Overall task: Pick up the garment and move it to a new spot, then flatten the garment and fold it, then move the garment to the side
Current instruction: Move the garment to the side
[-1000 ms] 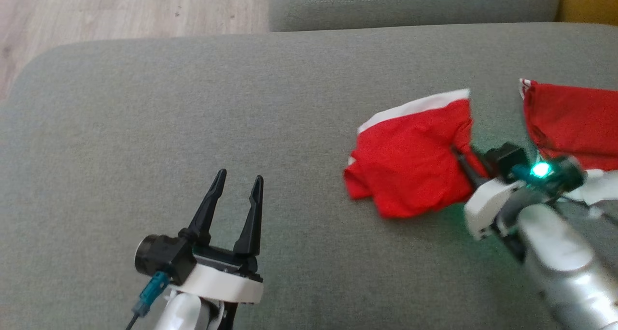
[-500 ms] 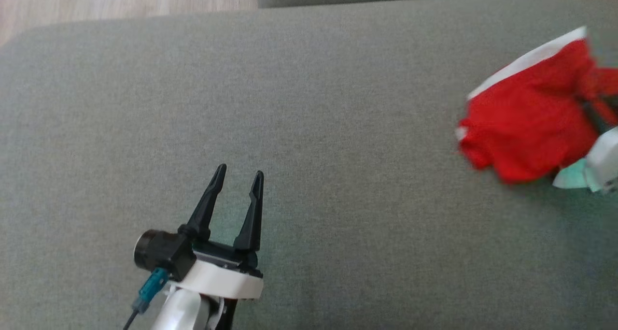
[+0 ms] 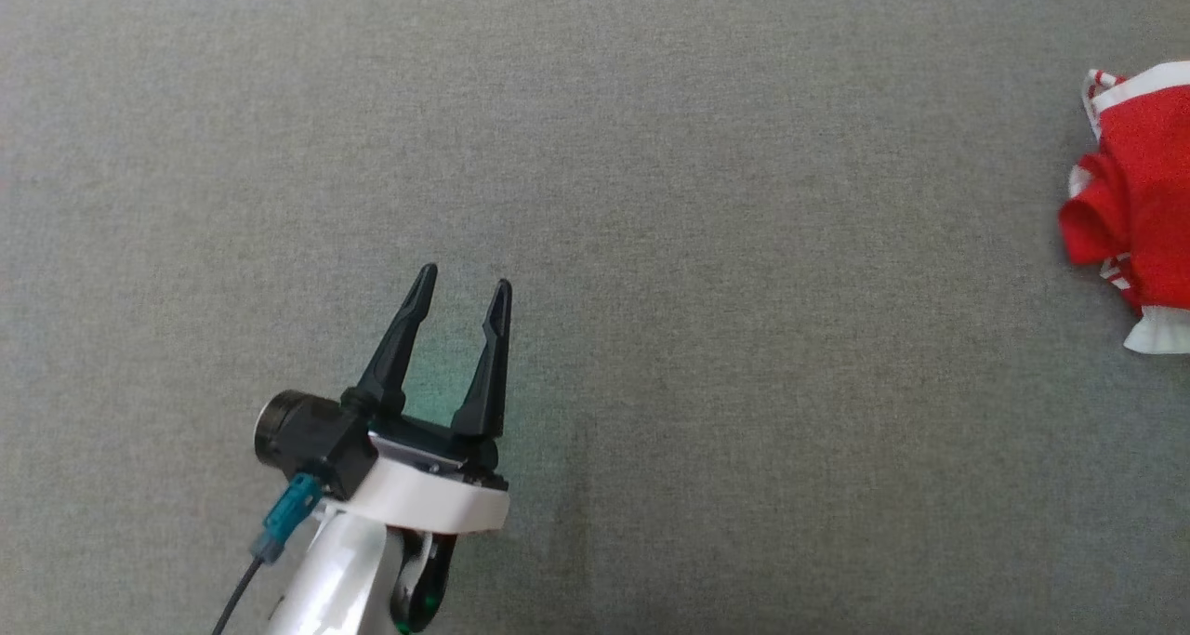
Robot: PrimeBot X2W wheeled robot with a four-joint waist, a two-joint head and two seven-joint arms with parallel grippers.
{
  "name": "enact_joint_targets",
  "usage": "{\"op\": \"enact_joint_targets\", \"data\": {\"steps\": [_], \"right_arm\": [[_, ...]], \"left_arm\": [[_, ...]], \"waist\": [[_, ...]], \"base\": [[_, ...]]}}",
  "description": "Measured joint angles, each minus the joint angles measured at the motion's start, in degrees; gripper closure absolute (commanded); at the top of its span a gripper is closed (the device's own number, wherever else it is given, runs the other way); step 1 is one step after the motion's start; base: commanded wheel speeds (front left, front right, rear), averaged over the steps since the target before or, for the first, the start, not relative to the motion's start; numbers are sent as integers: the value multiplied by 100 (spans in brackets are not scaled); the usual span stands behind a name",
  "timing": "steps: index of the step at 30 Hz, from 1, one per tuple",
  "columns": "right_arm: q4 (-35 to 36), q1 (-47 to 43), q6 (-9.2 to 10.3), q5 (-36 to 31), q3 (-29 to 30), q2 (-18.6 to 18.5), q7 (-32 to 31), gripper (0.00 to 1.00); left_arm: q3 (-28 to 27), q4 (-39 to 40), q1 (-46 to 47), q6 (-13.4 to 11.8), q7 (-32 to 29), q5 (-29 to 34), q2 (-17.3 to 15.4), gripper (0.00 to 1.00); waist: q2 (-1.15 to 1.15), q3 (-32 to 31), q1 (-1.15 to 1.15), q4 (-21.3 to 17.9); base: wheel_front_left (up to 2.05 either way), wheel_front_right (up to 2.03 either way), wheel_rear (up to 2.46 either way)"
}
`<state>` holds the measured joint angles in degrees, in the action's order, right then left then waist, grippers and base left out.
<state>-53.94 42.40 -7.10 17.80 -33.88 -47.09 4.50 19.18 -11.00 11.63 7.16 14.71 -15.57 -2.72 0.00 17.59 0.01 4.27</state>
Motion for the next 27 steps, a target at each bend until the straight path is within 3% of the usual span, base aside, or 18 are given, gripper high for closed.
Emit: {"op": "enact_joint_targets", "data": {"steps": [14,15,16,23,27], "right_arm": [[-628,283,0,-132,157,154,-5,100],[-652,283,0,-132,179,183,-4,31],[-705,284,0,-126,236,219,-5,0],[-938,360,0,-125,488,396,64,0],[-950,682,0,-192,801,581,399,0]], "left_arm": [[100,-51,144,1,0,97,3,0],[99,-57,144,16,0,97,3,0],[99,-59,144,38,0,96,2,0],[82,-101,144,42,0,96,3,0],[44,-100,127,42,0,94,3,0]], "waist": [[0,85,0,-55],[0,81,-1,-61],[0,76,-1,-67],[0,-79,-1,-125],[0,-291,-1,-194]], "base": [[0,0,0],[0,0,0],[0,0,0],[0,0,0],[0,0,0]]}}
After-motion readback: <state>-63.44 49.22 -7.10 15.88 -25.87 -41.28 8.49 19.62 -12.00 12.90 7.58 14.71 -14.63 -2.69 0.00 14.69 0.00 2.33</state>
